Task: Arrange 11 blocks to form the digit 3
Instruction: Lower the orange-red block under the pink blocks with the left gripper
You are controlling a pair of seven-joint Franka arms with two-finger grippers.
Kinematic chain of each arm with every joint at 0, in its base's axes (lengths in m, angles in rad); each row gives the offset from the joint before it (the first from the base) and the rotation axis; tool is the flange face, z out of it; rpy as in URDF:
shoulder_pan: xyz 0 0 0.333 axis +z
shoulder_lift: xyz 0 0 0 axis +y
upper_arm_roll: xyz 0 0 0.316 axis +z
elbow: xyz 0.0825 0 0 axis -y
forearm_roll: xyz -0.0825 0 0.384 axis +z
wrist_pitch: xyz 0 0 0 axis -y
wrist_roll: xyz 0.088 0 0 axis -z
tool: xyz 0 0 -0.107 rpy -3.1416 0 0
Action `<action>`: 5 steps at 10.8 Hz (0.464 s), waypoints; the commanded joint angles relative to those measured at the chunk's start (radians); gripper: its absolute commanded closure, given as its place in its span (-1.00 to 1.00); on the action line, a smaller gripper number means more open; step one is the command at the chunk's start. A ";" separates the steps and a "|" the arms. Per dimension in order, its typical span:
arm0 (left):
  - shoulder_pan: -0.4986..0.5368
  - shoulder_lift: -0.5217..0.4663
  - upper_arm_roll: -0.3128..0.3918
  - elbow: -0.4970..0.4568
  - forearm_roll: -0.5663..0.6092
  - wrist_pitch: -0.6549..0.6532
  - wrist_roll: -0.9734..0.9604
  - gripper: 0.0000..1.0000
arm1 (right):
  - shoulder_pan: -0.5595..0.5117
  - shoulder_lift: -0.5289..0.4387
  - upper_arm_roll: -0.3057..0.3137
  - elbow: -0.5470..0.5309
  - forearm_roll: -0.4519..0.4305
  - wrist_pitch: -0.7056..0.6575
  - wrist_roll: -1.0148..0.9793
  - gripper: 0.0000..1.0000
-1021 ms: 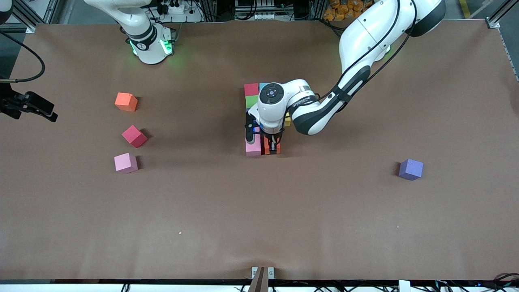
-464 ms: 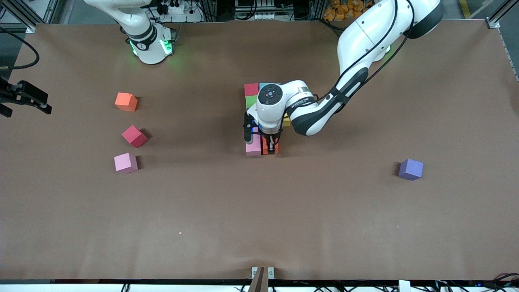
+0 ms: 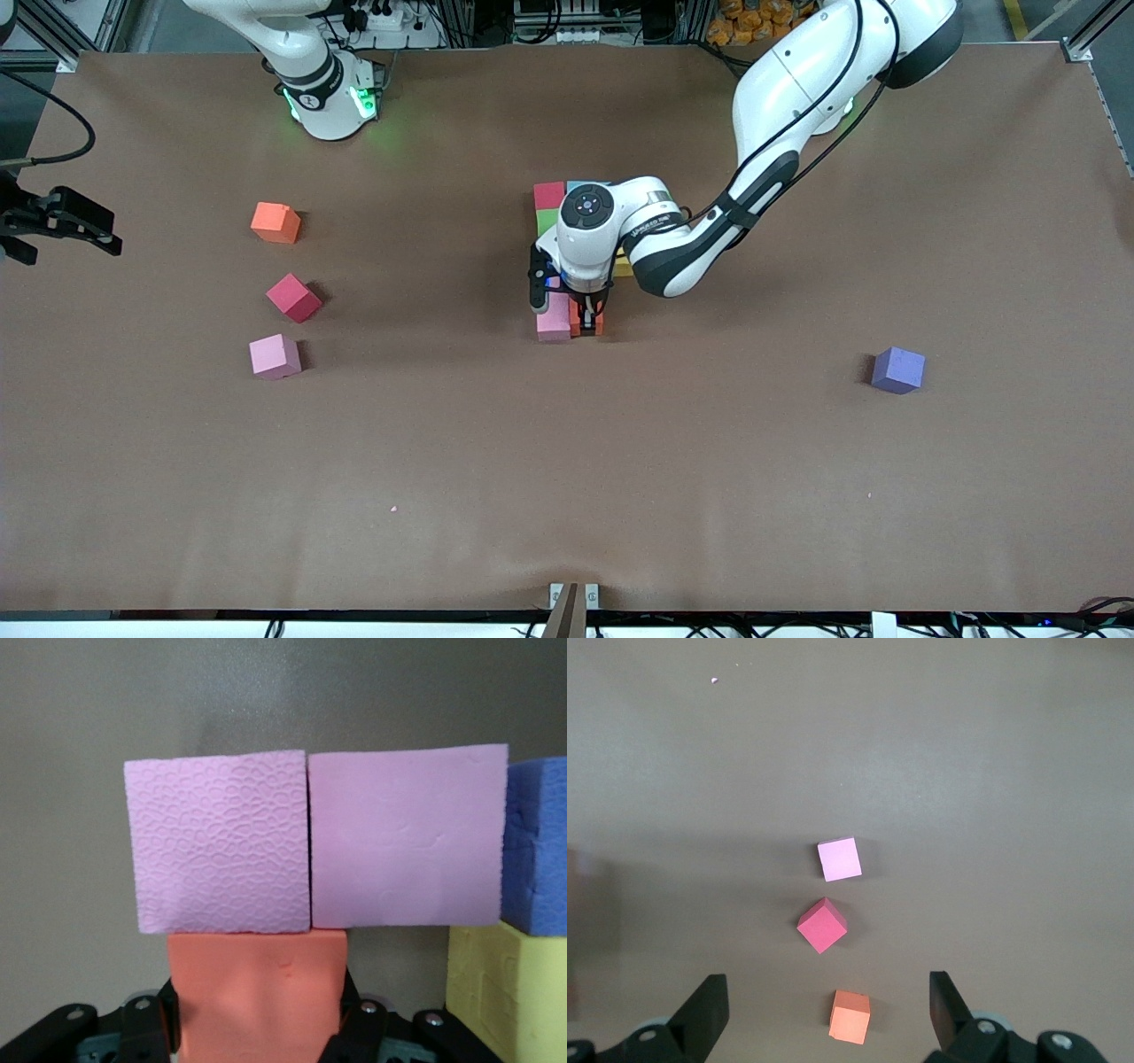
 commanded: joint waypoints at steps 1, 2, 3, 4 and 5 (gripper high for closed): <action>-0.010 0.012 0.007 0.025 0.018 0.005 -0.035 -0.99 | -0.011 0.013 0.002 0.015 0.000 -0.012 -0.015 -1.00; -0.010 0.012 0.007 0.025 0.024 0.005 -0.059 -1.00 | -0.006 0.011 0.002 0.016 0.002 -0.010 -0.013 -1.00; -0.010 0.007 0.007 0.025 0.022 0.005 -0.061 -1.00 | -0.005 0.011 0.002 0.021 0.006 -0.006 -0.013 -1.00; -0.007 -0.004 0.007 0.025 0.018 0.005 -0.072 -1.00 | -0.005 0.013 0.002 0.021 0.011 -0.001 -0.013 -1.00; -0.007 -0.025 0.005 0.024 0.018 0.003 -0.102 -1.00 | -0.002 0.017 0.002 0.021 0.011 0.005 -0.013 -1.00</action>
